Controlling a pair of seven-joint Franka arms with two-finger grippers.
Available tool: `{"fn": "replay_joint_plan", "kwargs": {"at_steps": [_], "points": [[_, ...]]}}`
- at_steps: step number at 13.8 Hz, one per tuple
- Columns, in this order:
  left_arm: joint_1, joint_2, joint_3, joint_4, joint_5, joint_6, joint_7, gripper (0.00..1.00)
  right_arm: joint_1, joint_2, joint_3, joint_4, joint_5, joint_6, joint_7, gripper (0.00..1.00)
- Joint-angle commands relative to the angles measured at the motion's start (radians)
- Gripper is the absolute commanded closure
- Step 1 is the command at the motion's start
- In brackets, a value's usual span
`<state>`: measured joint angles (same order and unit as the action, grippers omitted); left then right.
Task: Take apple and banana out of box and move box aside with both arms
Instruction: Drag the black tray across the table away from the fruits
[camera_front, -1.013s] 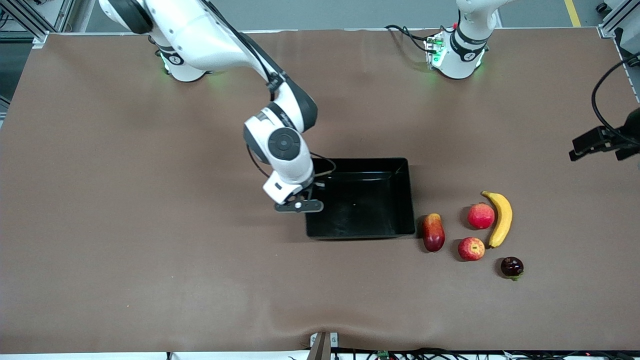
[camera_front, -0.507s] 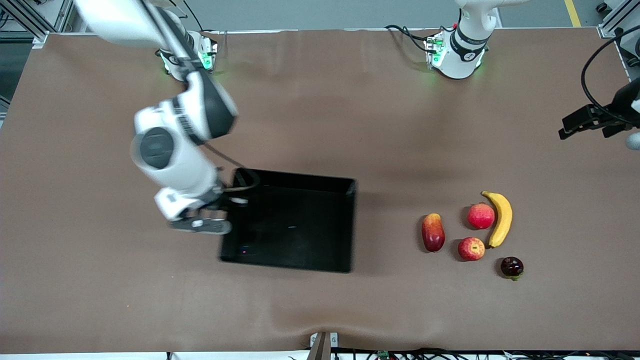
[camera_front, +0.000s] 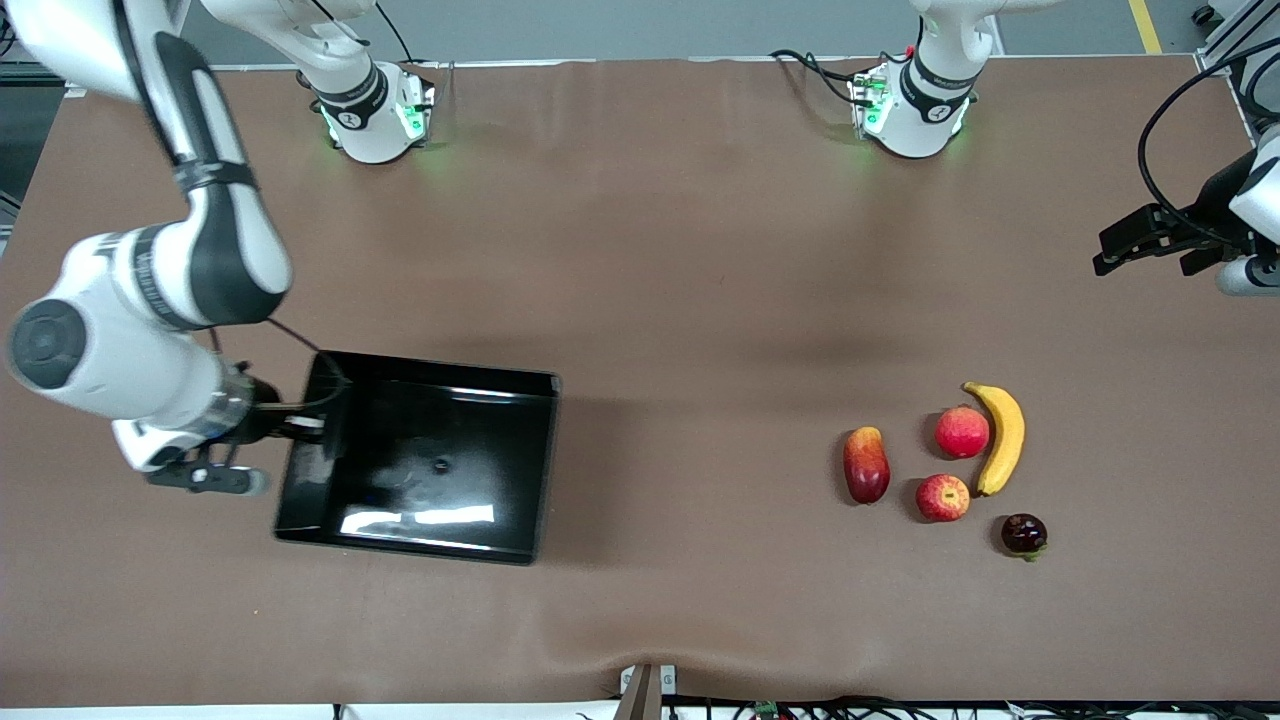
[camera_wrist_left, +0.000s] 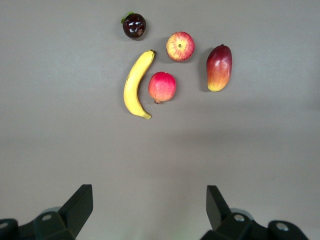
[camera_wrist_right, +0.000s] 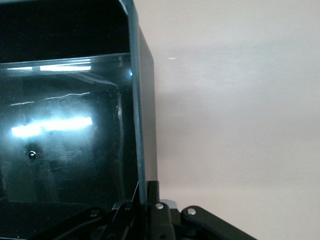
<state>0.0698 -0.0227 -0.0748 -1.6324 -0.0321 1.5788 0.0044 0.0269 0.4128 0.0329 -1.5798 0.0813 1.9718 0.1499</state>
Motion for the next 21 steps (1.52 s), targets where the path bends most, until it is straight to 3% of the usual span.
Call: {"fn": "replay_joint_plan", "kwargs": {"at_steps": [1, 5, 8, 14, 15, 17, 21], "points": [[-0.002, -0.013, 0.004, -0.006, -0.015, -0.016, 0.014, 0.00, -0.094, -0.052, 0.022, -0.071, 0.025, 0.007, -0.070, 1.00], [-0.004, -0.014, -0.011, 0.003, -0.006, -0.016, 0.005, 0.00, -0.243, -0.026, 0.021, -0.094, 0.021, 0.050, -0.249, 1.00], [-0.004, -0.014, -0.031, 0.023, -0.005, -0.016, -0.006, 0.00, -0.353, 0.024, 0.022, -0.172, 0.023, 0.227, -0.390, 1.00], [-0.002, -0.009, -0.039, 0.029, -0.005, -0.016, -0.003, 0.00, -0.438, 0.104, 0.024, -0.186, 0.035, 0.325, -0.512, 1.00], [-0.002, -0.009, -0.039, 0.029, -0.005, -0.016, -0.003, 0.00, -0.443, 0.112, 0.025, -0.186, 0.037, 0.325, -0.513, 0.89], [-0.004, -0.005, -0.039, 0.029, -0.005, -0.016, -0.004, 0.00, -0.450, 0.116, 0.025, -0.187, 0.058, 0.323, -0.513, 0.00], [-0.007, -0.003, -0.040, 0.031, -0.005, -0.014, -0.004, 0.00, -0.420, 0.103, 0.025, -0.174, 0.055, 0.297, -0.506, 0.00]]}}
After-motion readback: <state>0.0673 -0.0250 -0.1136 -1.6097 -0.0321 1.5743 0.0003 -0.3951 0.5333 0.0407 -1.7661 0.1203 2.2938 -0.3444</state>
